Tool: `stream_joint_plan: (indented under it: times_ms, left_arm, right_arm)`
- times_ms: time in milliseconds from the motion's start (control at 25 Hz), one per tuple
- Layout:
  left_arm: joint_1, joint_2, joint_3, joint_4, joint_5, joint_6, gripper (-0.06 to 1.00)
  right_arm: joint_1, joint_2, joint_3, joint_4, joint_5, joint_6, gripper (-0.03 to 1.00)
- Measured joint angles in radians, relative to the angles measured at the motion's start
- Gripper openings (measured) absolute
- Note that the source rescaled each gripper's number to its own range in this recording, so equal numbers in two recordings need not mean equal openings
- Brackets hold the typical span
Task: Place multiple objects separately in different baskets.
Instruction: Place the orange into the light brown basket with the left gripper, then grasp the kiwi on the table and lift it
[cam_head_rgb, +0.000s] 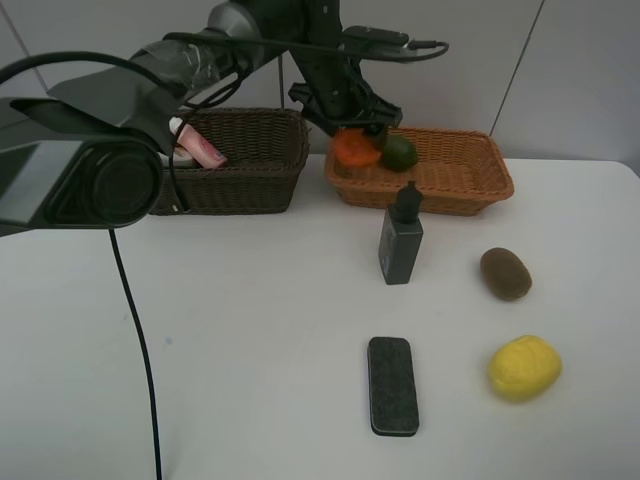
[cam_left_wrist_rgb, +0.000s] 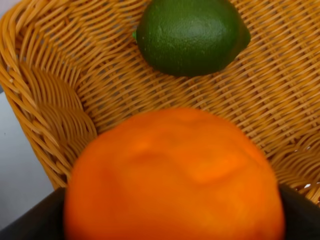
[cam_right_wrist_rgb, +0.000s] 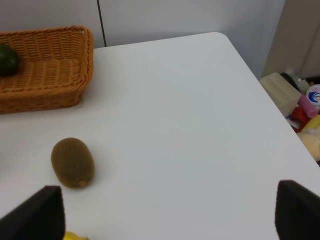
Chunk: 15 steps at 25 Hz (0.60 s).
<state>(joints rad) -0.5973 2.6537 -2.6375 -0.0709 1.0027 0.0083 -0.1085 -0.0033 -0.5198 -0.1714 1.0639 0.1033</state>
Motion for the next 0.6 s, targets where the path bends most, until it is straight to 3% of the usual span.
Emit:
stream_joint_plan:
  times_ms: [360,480,600]
  left_arm:
    - [0.002,-0.129,-0.007,-0.001,0.198,-0.077,1.0]
    - [0.006,-0.212,0.053,-0.011,0.199,-0.119,1.0]
    - [0.017,-0.317,0.199,-0.011,0.199,-0.119,1.0]
  right_arm:
    - [0.0,0.0,0.0,0.0,0.0,0.0,1.0]
    - [0.0,0.0,0.0,0.0,0.0,0.0,1.0]
    - [0.0,0.0,0.0,0.0,0.0,0.0,1.0]
